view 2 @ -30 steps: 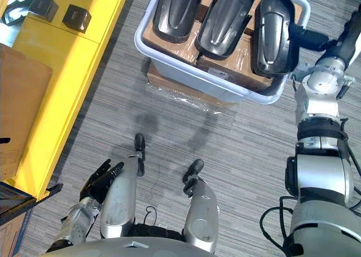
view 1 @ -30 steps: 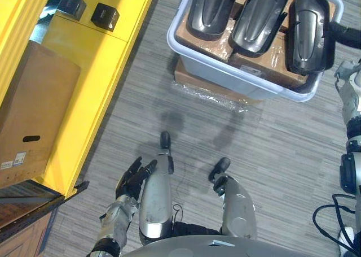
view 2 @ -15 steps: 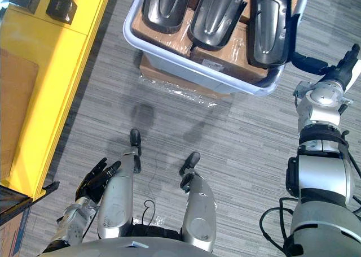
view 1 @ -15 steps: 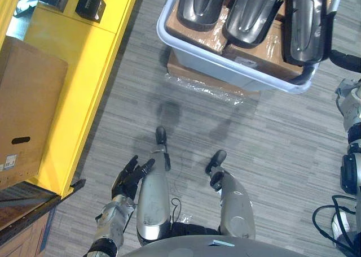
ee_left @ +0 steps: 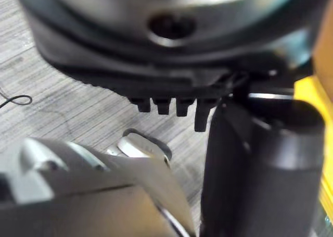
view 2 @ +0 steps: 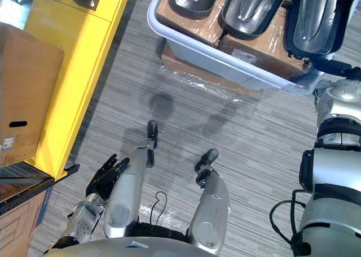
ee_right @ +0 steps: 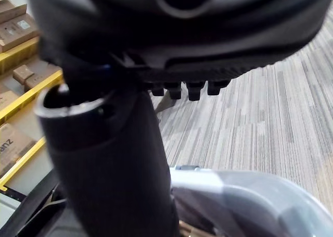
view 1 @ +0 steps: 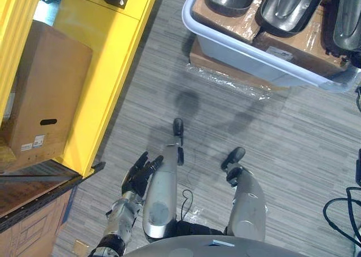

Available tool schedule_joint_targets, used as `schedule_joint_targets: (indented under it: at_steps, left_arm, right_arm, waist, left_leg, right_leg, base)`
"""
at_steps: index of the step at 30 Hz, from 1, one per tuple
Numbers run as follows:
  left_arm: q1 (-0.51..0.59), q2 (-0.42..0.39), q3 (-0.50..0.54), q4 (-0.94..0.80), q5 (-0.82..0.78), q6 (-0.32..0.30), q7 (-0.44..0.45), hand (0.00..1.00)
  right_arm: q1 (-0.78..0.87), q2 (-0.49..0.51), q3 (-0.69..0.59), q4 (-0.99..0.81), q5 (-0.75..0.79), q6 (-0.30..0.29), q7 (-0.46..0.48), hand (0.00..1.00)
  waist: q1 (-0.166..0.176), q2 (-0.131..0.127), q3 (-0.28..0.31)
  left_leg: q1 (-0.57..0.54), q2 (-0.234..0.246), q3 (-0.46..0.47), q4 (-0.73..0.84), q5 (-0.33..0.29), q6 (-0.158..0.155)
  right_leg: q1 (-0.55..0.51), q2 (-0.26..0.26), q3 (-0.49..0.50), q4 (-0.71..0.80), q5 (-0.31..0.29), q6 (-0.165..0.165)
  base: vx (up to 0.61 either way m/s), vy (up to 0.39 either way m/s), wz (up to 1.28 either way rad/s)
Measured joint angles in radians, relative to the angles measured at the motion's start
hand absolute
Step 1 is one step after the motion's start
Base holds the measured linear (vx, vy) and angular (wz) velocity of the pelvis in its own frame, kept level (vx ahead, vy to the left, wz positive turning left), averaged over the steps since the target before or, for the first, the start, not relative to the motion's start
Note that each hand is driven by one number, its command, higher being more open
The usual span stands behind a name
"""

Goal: Walk over and take three plastic housings, then place them on the shelf

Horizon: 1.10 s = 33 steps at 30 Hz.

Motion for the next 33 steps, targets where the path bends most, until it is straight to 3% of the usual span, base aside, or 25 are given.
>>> schedule_joint_targets:
  at_steps: [11,12,33]
  left_arm:
    - [-0.002,-0.008,-0.006,0.001,-0.016,0.002,-0.014,1.00]
    - [-0.002,-0.008,-0.006,0.002,-0.016,0.001,-0.015,1.00]
    - [0.000,-0.008,-0.013,0.009,0.010,-0.018,-0.014,1.00]
  right_arm:
    - [-0.022,-0.024,0.029,0.000,0.013,0.025,-0.013,1.00]
    - [-0.022,-0.024,0.029,0.000,0.013,0.025,-0.013,0.00]
    - [-0.021,-0.047,0.049,0.007,0.008,0.027,0.104,0.00]
  waist:
    - [0.011,0.015,0.000]
    - [0.011,0.015,0.000]
    - [0.012,0.019,-0.003]
  left_leg:
    - [-0.009,-0.013,-0.007,0.003,0.012,0.008]
    - [-0.009,-0.013,-0.008,0.004,0.012,0.008]
    - [0.034,-0.005,-0.009,-0.001,0.015,0.006]
  right_leg:
    - [-0.021,-0.021,0.001,0.055,-0.028,-0.005]
    - [-0.023,-0.023,0.001,0.060,-0.030,-0.005]
    - [0.021,-0.015,-0.002,0.051,-0.032,-0.006]
  base:
    - [0.03,-0.018,0.03]
    - [0.00,0.000,0.00]
    - [0.01,-0.002,0.00]
